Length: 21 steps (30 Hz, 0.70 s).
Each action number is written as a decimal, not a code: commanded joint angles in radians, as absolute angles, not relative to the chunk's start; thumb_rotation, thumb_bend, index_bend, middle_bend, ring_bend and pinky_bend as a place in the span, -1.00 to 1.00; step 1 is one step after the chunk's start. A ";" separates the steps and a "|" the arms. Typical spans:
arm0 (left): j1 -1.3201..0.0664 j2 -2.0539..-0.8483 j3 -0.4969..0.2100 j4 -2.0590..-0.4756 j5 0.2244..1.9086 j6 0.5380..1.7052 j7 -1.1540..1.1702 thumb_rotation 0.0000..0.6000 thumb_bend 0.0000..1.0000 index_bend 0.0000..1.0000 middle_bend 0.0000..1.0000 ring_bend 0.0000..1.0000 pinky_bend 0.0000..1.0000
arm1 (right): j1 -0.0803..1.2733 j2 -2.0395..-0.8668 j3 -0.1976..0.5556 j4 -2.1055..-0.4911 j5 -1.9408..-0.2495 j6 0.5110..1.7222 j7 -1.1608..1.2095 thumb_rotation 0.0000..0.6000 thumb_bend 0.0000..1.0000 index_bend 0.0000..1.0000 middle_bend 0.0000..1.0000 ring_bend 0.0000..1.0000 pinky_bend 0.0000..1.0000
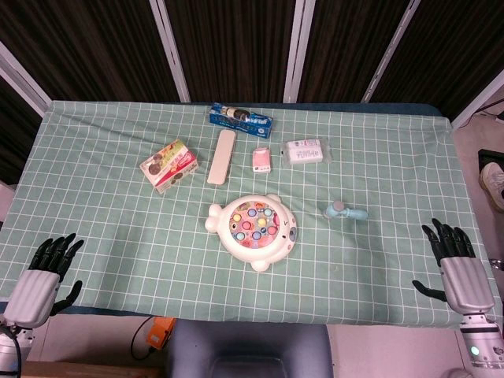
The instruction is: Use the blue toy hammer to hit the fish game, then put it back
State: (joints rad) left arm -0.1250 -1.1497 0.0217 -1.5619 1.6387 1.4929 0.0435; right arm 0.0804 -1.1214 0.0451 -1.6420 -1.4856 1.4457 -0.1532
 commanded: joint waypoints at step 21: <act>-0.123 -1.124 0.022 -1.581 1.615 1.479 0.025 1.00 -0.17 -1.00 -1.00 -1.00 -0.88 | 0.400 -1.268 0.286 -1.324 -1.173 1.014 -0.003 1.00 -0.46 -0.38 -1.00 -1.00 -1.00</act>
